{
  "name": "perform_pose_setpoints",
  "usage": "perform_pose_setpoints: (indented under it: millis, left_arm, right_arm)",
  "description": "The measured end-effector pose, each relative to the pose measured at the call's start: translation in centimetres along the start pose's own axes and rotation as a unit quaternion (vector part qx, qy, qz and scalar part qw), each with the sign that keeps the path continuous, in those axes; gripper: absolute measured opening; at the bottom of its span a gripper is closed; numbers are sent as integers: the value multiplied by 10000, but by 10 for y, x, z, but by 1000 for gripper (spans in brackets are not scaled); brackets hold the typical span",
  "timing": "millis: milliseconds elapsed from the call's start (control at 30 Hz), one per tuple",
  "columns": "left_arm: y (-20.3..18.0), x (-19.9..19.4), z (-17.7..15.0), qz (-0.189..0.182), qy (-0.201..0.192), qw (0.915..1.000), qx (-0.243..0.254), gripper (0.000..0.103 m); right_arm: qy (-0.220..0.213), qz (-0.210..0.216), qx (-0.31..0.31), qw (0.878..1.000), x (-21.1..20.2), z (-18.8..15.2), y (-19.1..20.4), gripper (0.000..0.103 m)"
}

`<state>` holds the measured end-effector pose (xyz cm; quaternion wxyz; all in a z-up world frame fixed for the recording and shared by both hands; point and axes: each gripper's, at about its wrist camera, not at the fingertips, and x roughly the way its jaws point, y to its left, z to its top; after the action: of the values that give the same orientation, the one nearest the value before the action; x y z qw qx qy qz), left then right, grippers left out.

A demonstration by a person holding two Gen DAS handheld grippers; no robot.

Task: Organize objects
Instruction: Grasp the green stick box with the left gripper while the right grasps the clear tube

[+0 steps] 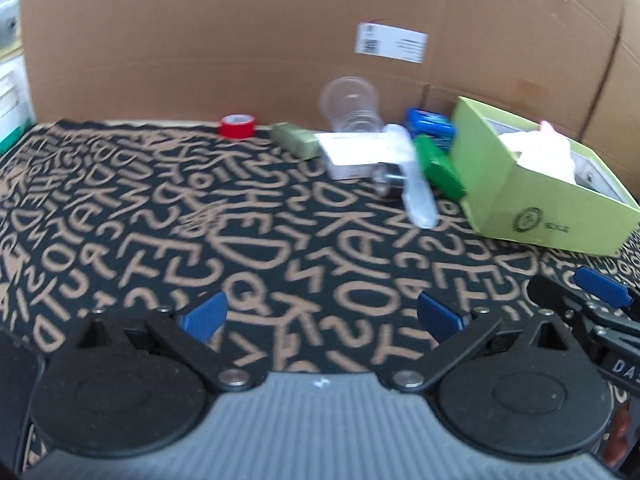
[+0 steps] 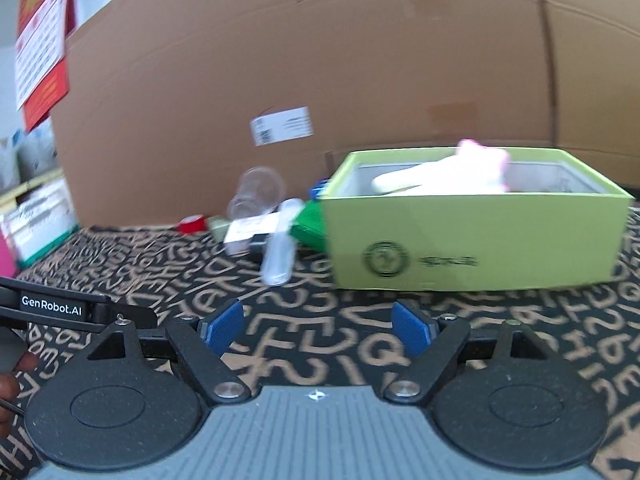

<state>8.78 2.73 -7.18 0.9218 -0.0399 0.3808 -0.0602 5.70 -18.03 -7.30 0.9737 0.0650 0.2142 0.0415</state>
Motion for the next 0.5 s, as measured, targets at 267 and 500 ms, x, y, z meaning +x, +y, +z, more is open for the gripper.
perform_pose_setpoints:
  millis: [267,500]
  left_arm:
    - [29,11,7,-19,18,9996,-295,103]
    - [39,38,34,43,-48,9988,-488,103]
  right_arm:
    - [471,-32,-563,9973,66,11,45,63]
    - [789,-551,-852,9917,116,22,57,55]
